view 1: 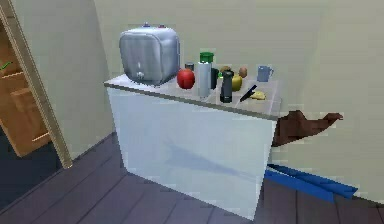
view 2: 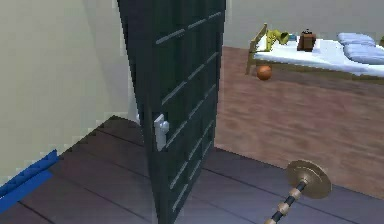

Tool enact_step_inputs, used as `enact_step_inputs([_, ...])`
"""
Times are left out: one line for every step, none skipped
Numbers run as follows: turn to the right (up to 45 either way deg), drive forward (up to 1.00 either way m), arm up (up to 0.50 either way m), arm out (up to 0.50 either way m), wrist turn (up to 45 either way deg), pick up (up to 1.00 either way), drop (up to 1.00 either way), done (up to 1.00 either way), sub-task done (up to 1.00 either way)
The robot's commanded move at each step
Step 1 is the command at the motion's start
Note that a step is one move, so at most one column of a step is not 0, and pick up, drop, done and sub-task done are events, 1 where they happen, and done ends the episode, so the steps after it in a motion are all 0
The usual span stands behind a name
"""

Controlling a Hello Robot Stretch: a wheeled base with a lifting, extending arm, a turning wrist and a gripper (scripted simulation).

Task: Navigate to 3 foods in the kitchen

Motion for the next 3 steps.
enact_step_inputs([24.0,0.00,0.00,0.00,0.0,0.00,0.00,0.00,0.00])
enact_step_inputs([0.0,0.50,0.00,0.00,0.0,0.00,0.00,0.00,0.00])
enact_step_inputs([-9.0,0.00,0.00,0.00,0.0,0.00,0.00,0.00,0.00])
